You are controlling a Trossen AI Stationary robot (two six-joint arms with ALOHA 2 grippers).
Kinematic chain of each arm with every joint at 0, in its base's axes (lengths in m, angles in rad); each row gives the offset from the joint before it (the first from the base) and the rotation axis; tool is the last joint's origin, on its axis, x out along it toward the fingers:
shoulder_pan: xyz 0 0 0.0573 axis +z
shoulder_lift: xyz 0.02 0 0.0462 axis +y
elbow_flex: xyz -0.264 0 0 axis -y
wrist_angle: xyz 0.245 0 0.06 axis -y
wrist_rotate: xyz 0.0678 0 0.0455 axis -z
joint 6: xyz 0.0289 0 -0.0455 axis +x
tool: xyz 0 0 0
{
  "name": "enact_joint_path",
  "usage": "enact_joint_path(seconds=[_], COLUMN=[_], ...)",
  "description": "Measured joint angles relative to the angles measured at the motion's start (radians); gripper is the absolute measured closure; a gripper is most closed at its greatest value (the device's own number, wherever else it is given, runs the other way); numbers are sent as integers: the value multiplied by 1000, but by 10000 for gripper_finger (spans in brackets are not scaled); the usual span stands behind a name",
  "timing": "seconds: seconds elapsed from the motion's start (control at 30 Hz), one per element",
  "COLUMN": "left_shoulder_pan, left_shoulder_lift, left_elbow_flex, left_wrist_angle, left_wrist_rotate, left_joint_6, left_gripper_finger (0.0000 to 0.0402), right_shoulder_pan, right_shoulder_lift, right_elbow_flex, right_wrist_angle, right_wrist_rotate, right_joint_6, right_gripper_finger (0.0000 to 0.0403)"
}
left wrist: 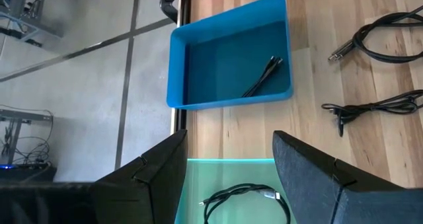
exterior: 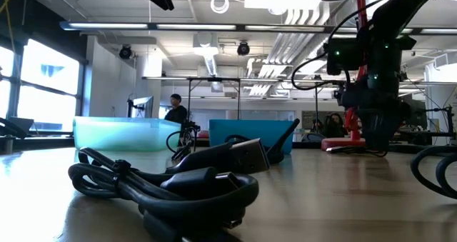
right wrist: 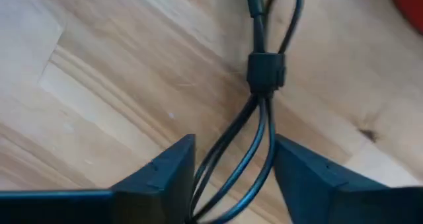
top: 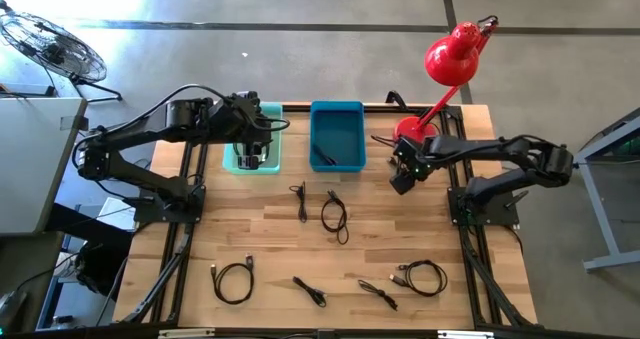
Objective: Pick & Place USB Port
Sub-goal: Put the black USB cable into the blue bin
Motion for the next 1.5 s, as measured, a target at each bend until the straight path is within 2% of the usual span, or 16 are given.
enact_joint_path(seconds=[0.1, 0.17, 0.23, 0.43, 0.6, 0.77, 0.97, 1.27, 1.5], left_shoulder_pan=[0, 0, 0, 0, 0, 0, 0, 0, 0], left_shoulder_lift=[0, 0, 0, 0, 0, 0, 0, 0, 0], left_elbow_flex=[0, 0, 0, 0, 0, 0, 0, 0, 0], left_wrist_angle=[0, 0, 0, 0, -9, -9, -20, -24, -24], left_wrist_rotate=[0, -1, -2, -3, -3, -3, -2, -51, -55], left_joint_6=[0, 0, 0, 0, 0, 5, 19, 35, 53], left_gripper_finger=[186, 186, 186, 186, 186, 186, 186, 186, 186], right_shoulder_pan=[0, 1, 1, 8, 48, 94, 142, 90, 77], right_shoulder_lift=[0, 0, 0, -6, -13, -14, -14, 2, 185], right_elbow_flex=[-7, -7, -7, 6, 84, 218, 395, 518, 540], right_wrist_angle=[-3, -3, 0, -6, -22, -84, -194, -12, 54], right_wrist_rotate=[-1, -3, -9, -49, -63, -76, -7, -8, -98], right_joint_6=[-13, -32, -51, -48, -52, -57, -89, -143, -176], right_gripper_finger=[291, 355, 387, 397, 399, 401, 401, 402, 402])
